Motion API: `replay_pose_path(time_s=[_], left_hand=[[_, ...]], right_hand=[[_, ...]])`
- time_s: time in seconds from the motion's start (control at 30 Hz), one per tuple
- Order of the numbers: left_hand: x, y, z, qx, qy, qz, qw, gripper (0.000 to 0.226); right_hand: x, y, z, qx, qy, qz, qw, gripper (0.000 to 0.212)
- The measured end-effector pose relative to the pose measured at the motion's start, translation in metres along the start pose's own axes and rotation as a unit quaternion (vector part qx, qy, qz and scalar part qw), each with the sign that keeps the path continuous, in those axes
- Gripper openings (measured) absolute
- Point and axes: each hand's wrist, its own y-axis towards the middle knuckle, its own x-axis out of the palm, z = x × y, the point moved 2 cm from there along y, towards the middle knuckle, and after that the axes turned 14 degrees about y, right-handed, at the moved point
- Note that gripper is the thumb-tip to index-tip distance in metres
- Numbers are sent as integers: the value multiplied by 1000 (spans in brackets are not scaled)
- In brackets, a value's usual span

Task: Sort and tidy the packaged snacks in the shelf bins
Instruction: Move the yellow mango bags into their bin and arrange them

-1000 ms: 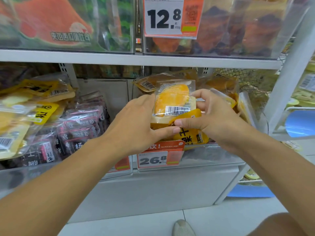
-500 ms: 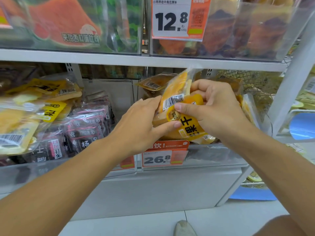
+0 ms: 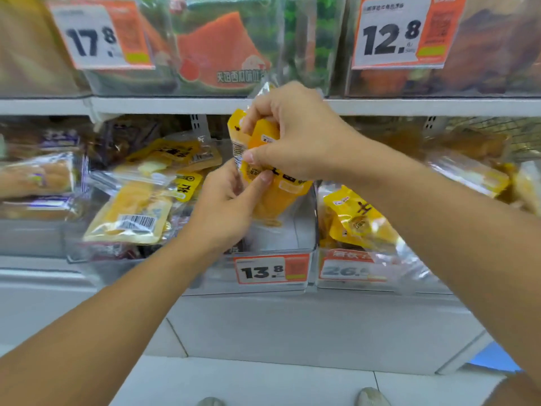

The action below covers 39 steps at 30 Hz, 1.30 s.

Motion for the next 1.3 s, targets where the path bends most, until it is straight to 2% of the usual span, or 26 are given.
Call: replay_pose_path(time_s=[0.07, 0.17, 0.23, 0.3, 0.37, 0.47, 0.53, 0.57, 0.63, 0.73, 0.8, 0.9, 0.97, 1.07, 1.2, 1.3], left_hand=[[-12, 2, -14, -25, 48, 39, 998, 51], [-15, 1, -22, -18, 134, 92, 987, 29], [-9, -1, -20, -13, 175, 106, 979, 15], [-1, -2, -21, -22, 214, 95, 972, 11], [8, -2, -23, -44, 290, 59, 954, 14], [24, -4, -13, -99, 459, -59, 881, 16], [34, -4, -6, -109, 497, -112, 853, 26], [36, -4, -3, -111, 491, -125, 855, 33], [37, -5, 5, -83, 456, -113, 879, 32], [34, -14, 26, 45, 417, 1, 908, 16], [34, -22, 40, 64, 339, 20, 939, 9], [36, -29, 48, -13, 242, -28, 970, 29], [37, -32, 49, -46, 231, -78, 969, 47], [45, -34, 54, -88, 204, -141, 965, 61], [57, -34, 57, -142, 174, -134, 965, 52], [65, -35, 63, -194, 38, -120, 973, 40]], right_hand=[[21, 10, 6, -41, 29, -31, 998, 20], [33, 14, 21, -69, 101, -63, 990, 22], [30, 10, 33, -50, 128, -69, 988, 24], [26, 0, 44, -25, 149, -77, 986, 26], [24, -11, 56, -16, 75, -68, 995, 27], [15, -20, 73, 5, -148, -83, 985, 36], [9, -26, 72, -7, -186, -93, 978, 29], [8, -31, 69, -25, -169, -81, 982, 25], [9, -45, 67, -69, -136, -26, 988, 27], [17, -66, 74, -104, -154, -20, 982, 40], [16, -68, 79, -108, -156, -11, 982, 39], [14, -66, 78, -127, -129, 2, 984, 39], [12, -66, 80, -114, -94, 22, 989, 38], [5, -64, 86, -67, 1, 106, 992, 39], [-2, -63, 88, -15, 78, 184, 980, 41], [-16, -65, 80, -12, 67, 191, 979, 36]])
